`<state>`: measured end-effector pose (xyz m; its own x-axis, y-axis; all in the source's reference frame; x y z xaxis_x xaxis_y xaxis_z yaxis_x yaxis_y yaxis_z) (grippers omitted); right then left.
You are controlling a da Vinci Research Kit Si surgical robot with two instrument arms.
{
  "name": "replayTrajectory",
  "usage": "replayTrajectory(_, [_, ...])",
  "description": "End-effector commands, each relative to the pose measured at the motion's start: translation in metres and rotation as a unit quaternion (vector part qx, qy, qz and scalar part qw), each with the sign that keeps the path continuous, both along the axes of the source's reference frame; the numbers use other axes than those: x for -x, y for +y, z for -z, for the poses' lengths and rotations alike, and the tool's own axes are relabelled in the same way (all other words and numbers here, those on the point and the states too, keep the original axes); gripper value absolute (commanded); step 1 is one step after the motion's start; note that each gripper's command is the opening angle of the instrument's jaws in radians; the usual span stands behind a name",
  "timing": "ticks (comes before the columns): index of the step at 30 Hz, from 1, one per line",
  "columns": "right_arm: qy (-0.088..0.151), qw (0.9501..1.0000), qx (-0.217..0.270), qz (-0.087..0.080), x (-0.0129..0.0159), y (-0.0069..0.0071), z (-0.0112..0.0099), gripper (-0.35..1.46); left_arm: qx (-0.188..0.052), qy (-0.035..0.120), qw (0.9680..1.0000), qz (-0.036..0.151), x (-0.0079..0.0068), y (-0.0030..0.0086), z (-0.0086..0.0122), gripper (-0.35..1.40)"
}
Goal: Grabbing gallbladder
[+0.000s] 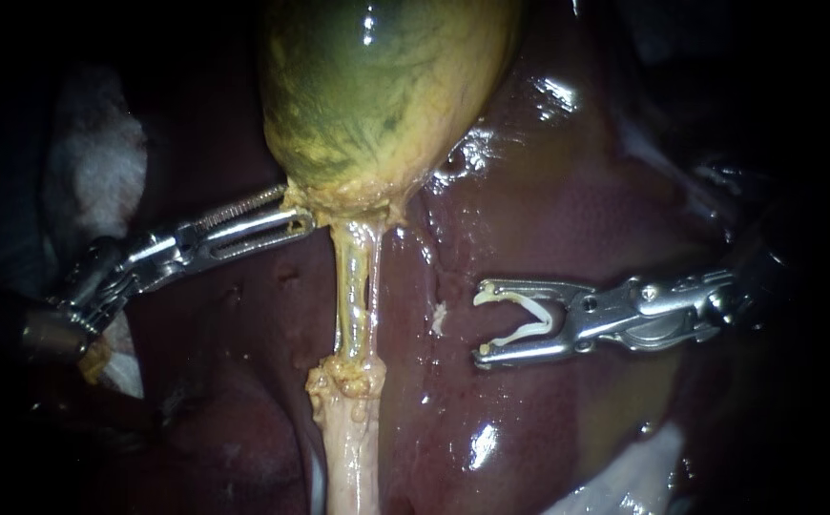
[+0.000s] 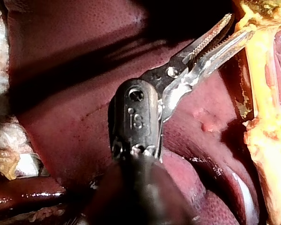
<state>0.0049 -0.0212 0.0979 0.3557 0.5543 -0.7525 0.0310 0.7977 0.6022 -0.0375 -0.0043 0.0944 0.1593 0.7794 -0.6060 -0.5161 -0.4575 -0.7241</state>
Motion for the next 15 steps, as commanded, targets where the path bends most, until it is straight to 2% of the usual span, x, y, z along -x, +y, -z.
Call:
replayTrajectory(1, [0.0,1.0,0.0,0.0,0.0,0.0,0.0,0.59,-0.004,0.0,1.0,0.001,0.0,-0.0001,0.0,-0.05])
replayTrajectory(6, [0.0,1.0,0.0,0.0,0.0,0.0,0.0,0.59,-0.011,0.004,0.9999,0.001,0.0,-0.0004,-0.0001,-0.2])
replayTrajectory(9, [-0.001,1.0,-0.003,-0.001,0.0,0.0,0.0,0.59,-0.014,0.003,0.9999,0.002,0.0001,-0.0005,0.0,-0.35])
replayTrajectory(15, [-0.001,1.0,-0.003,-0.001,0.0,0.0,0.0,0.59,-0.017,-0.001,0.9998,-0.001,0.0002,-0.0006,0.0003,-0.35])
